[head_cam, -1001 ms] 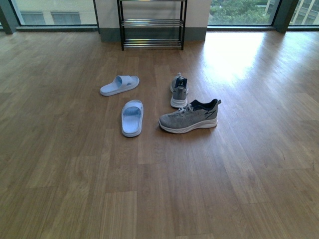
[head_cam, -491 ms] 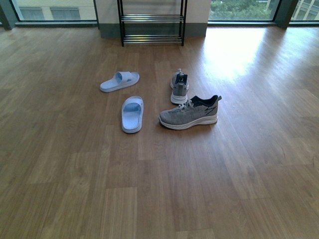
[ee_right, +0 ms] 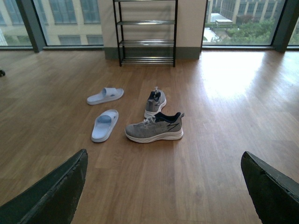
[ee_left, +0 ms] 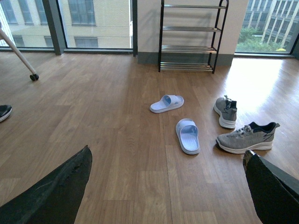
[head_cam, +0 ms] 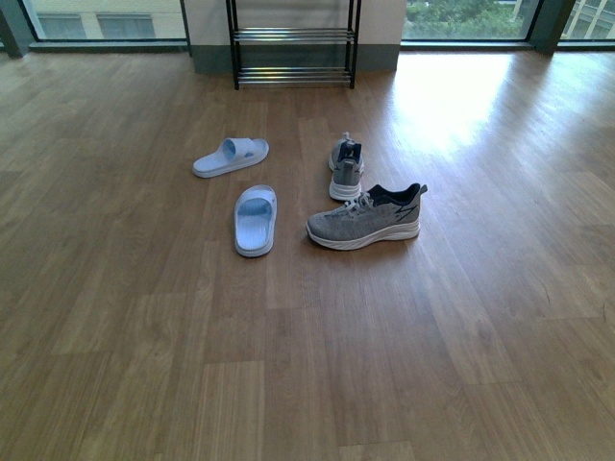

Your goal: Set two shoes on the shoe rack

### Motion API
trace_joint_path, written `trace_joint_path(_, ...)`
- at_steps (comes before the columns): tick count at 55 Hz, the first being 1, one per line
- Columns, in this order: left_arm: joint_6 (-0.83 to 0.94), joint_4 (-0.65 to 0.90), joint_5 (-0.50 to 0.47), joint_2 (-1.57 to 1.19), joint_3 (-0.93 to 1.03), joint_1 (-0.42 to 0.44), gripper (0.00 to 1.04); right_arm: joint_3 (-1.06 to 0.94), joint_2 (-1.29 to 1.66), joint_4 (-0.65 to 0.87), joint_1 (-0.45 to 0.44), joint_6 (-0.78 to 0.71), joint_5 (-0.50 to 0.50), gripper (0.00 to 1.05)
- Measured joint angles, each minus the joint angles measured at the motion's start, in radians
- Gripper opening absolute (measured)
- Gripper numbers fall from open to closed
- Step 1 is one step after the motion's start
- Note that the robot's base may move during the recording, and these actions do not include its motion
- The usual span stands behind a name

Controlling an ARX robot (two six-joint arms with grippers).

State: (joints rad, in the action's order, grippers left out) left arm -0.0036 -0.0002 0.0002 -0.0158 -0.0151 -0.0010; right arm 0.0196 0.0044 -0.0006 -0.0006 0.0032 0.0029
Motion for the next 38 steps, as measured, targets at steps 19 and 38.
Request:
trace_joint_path(19,0.0,0.0,0.0,0.0,0.0,0.0,0.95,0.0,0.0,0.0,0.0,0.0,0.0,0.95)
trace_joint_path(38,0.0,0.0,0.0,0.0,0.0,0.0,0.95,0.0,0.0,0.0,0.0,0.0,0.0,0.95)
